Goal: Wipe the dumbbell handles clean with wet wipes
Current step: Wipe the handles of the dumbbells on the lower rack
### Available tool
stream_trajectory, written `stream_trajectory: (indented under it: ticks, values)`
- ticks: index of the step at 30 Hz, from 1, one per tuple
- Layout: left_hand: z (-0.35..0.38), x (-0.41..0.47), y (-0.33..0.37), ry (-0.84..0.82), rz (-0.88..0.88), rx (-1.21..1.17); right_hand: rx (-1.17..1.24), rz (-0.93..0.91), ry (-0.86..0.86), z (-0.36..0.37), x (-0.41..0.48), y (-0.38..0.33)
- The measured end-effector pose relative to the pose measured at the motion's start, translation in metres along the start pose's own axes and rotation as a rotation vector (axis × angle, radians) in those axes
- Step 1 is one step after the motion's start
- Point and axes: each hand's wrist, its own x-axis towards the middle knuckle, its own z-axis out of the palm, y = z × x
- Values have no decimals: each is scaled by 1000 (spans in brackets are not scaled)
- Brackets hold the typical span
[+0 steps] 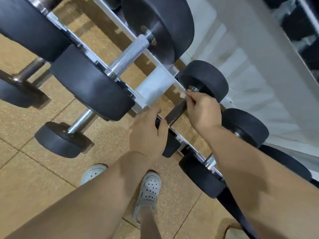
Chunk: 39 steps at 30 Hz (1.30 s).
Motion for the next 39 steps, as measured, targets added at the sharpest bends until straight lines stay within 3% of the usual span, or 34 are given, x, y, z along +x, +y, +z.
stream_trajectory:
  ticks: [6,9,11,13,17,18,21,24,26,29,30,32,35,37,39]
  values:
    - [2,-9,-8,-24,-117,-21,-120,-220,-357,10,-17,-17]
    - [-1,-13,-10,-36,-103,-48,-260,-94,-205,-2,2,-14]
    - [-3,-15,-11,-52,-94,-43,-150,88,-82,-10,4,-13]
    - [-3,-16,-10,-58,-93,-24,-46,106,-82,-8,-2,-15]
    - [-5,-15,-8,-38,-154,-97,-21,-245,-563,-1,-15,-25]
    - [-5,-15,-9,-33,-170,-125,-67,-270,-592,-3,-11,-25]
    - [-6,-15,-9,-28,-168,-141,-282,-133,-350,-7,7,-17]
    - [-6,-15,-9,-29,-168,-154,-239,42,-123,-7,7,-12]
    - [-5,-14,-11,-34,-181,-165,-171,-19,-168,1,-3,-17]
    - [-5,-11,-13,-37,-224,-238,-115,-206,-457,5,-17,-23]
    - [-7,-10,-13,-37,-248,-269,-132,-252,-473,2,-15,-19]
    - [-8,-6,-12,-43,-279,-264,-142,-281,-344,-3,-1,-6]
    - [-7,-4,-3,-44,-254,-151,12,-154,-104,-2,6,9]
    - [-2,-4,7,-16,-174,-55,185,-76,-102,6,-6,14]
    - [2,-5,16,7,-173,-25,292,-138,-197,14,-29,15]
